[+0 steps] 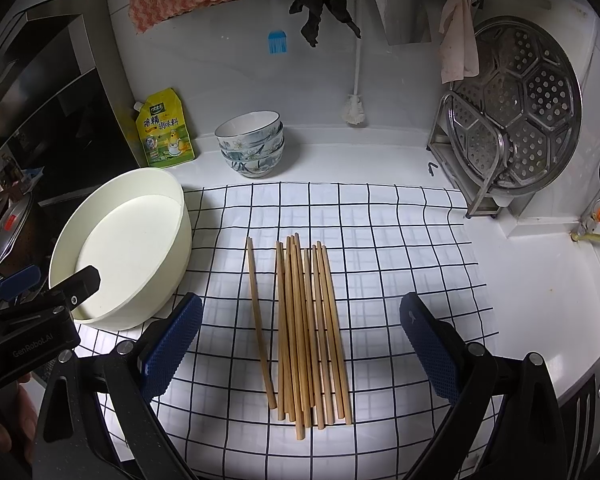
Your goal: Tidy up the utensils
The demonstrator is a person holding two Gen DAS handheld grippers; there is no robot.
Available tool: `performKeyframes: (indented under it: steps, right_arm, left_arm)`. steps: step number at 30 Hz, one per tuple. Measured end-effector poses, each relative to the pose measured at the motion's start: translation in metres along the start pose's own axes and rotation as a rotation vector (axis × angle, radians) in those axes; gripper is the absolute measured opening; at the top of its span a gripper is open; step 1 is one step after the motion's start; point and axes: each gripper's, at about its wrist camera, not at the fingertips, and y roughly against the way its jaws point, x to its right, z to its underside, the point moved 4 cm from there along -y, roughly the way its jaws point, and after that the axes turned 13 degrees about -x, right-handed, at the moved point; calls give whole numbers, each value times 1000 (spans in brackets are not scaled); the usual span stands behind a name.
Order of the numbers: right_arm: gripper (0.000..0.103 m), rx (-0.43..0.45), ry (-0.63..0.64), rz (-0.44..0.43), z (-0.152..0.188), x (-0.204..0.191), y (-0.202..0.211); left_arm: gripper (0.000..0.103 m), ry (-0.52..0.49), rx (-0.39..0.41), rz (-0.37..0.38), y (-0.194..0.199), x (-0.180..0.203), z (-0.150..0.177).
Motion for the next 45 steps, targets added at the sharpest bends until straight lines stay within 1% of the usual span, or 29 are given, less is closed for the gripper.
performKeyframes:
  steps: [15, 19, 24, 28, 32, 35, 38, 41, 45]
  right_arm:
    - [94, -6, -2, -2, 1, 2, -2]
    - [94, -24, -13, -3, 5, 16, -9]
    - [94, -51, -22, -29, 14, 42, -21]
    - [94, -89, -18, -63, 20, 64, -41]
    - [94, -109, -10, -76, 23, 79, -65]
    - [94, -121, 1, -95, 26, 88, -85]
    - [94, -135, 28, -91, 29, 92, -107]
    - [94, -159, 49, -75, 32, 94, -129]
    - [94, -177, 62, -79, 34, 94, -148]
  left_arm:
    - [97, -1, -7, 6, -3, 1, 1]
    - [97, -14, -28, 21, -12, 12, 4]
    - [97, -43, -70, 56, -31, 40, 12]
    - [97, -65, -107, 80, -50, 61, 17]
    - [97, -78, -135, 64, -71, 76, 23]
    - [97, -60, -153, 70, -87, 81, 27]
    - [97, -43, -164, 79, -103, 86, 33]
    - [97, -22, -193, 79, -122, 88, 38]
    - [97, 19, -219, 72, -143, 87, 43]
